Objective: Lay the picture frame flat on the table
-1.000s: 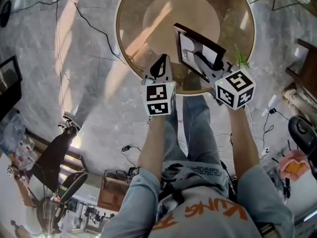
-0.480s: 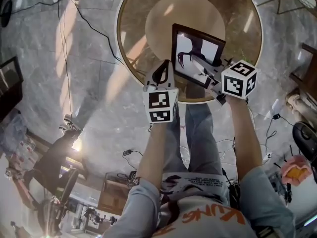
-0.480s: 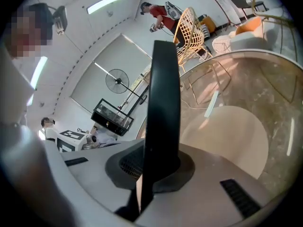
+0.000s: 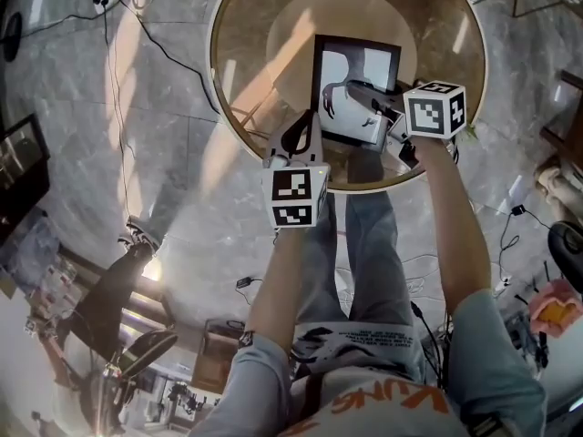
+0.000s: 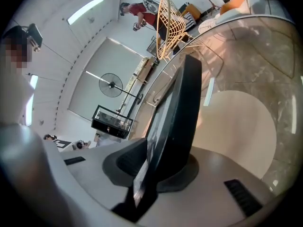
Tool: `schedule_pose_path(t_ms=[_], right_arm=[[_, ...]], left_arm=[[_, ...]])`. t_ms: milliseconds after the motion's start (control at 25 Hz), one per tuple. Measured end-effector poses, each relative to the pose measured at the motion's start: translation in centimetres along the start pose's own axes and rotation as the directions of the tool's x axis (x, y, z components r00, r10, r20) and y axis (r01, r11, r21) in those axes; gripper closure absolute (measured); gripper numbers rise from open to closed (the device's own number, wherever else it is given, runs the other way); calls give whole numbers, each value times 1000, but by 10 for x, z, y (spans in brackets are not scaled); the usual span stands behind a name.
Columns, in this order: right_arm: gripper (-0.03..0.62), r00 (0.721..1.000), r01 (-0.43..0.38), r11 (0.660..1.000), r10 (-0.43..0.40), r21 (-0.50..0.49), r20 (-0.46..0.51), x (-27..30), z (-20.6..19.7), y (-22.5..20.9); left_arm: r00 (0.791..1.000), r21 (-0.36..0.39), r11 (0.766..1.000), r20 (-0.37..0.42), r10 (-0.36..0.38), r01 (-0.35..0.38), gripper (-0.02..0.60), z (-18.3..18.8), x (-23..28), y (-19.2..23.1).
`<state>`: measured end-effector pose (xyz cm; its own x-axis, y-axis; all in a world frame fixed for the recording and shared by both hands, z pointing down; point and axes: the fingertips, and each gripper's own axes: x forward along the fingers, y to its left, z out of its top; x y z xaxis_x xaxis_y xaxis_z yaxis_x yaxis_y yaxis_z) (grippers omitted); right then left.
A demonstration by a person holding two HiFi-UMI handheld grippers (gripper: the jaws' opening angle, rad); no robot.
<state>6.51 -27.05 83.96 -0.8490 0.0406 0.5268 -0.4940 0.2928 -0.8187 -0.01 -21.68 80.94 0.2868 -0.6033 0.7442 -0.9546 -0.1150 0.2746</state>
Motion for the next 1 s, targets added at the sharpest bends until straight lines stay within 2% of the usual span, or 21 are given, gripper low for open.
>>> schedule_pose_path(t_ms=[120, 240, 360, 520, 720, 840, 1000], right_arm=[[470, 999, 52, 998, -52, 18, 16, 3, 8, -11], [454, 996, 83, 996, -83, 23, 6, 1, 8, -15], [434, 989, 149, 989, -149, 5, 18, -6, 13, -18], [382, 957, 289, 957, -287, -32, 51, -16, 21, -26], [299, 918, 395, 915, -391, -79, 66, -20, 20, -32], [244, 870, 491, 864, -482, -111, 101, -24, 23, -35], [214, 758, 647, 757, -625, -91, 186, -48, 25, -52]], left_arm=[[1000, 3, 1000, -15, -6, 6, 560, -2, 3, -2], [1000, 4, 1000, -17, -10, 10, 560, -2, 4, -7], [1000, 1, 1000, -18, -15, 15, 560, -3, 4, -10], [1000, 4, 1000, -18, -21, 21, 560, -4, 1, -10], [999, 11, 999, -14, -32, 32, 560, -5, -2, -13], [999, 16, 999, -15, -32, 32, 560, -8, -6, -10], [999, 18, 999, -11, -33, 33, 560, -9, -13, -6]])
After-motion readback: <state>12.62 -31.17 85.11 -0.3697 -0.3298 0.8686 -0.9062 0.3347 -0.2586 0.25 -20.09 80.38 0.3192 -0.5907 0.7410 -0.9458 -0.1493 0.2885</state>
